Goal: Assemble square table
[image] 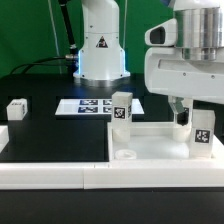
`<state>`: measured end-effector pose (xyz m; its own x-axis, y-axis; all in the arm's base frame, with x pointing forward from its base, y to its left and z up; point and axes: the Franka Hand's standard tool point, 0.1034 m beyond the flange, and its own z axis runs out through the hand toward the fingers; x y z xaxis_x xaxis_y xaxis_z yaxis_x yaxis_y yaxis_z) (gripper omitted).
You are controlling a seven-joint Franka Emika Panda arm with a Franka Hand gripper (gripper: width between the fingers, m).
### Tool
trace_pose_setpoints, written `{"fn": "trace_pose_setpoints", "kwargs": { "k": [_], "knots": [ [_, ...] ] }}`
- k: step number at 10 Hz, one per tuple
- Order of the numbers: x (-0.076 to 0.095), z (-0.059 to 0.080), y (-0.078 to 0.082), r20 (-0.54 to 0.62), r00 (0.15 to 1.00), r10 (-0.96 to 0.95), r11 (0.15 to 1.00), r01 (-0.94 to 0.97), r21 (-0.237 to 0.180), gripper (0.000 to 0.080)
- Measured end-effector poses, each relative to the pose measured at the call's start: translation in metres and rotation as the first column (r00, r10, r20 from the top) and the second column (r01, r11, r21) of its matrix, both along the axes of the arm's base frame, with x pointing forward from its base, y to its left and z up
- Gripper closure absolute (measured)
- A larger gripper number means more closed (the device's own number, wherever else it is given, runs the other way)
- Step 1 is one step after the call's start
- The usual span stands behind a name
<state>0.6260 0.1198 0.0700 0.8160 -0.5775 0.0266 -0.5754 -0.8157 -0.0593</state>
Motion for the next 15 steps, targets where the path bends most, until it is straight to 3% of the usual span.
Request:
{"fn": "trace_pose_setpoints", "kwargs": {
  "k": [1, 3, 4, 5, 6, 9, 11, 15],
  "knots": [
    [0.0062, 0.0022, -0.0018, 0.013, 0.977, 0.211, 0.977, -0.210, -0.023, 0.0150],
    [0.0062, 0.0021, -0.0009, 0.014, 0.969, 0.247, 0.969, -0.247, -0.028, 0.0150],
    [0.0061, 0.0020, -0.0008, 0.013, 0.978, 0.210, 0.977, -0.210, -0.025, 0.0241],
    [0.0061, 0.0020, -0.0010, 0.013, 0.978, 0.210, 0.977, -0.210, -0.025, 0.0440],
    [0.0059, 0.0017, -0.0016, 0.012, 0.986, 0.168, 0.986, -0.168, -0.022, 0.0509],
    [0.0053, 0.0012, -0.0032, 0.002, 0.991, -0.133, 0.991, 0.133, -0.001, 0.0509],
    [0.0043, -0.0001, -0.0042, -0.024, 0.889, -0.457, 0.889, 0.457, 0.039, 0.0509],
    [0.0058, 0.0007, 0.0012, -0.059, 0.488, -0.871, 0.487, 0.873, 0.027, 0.0508]
  ]
}}
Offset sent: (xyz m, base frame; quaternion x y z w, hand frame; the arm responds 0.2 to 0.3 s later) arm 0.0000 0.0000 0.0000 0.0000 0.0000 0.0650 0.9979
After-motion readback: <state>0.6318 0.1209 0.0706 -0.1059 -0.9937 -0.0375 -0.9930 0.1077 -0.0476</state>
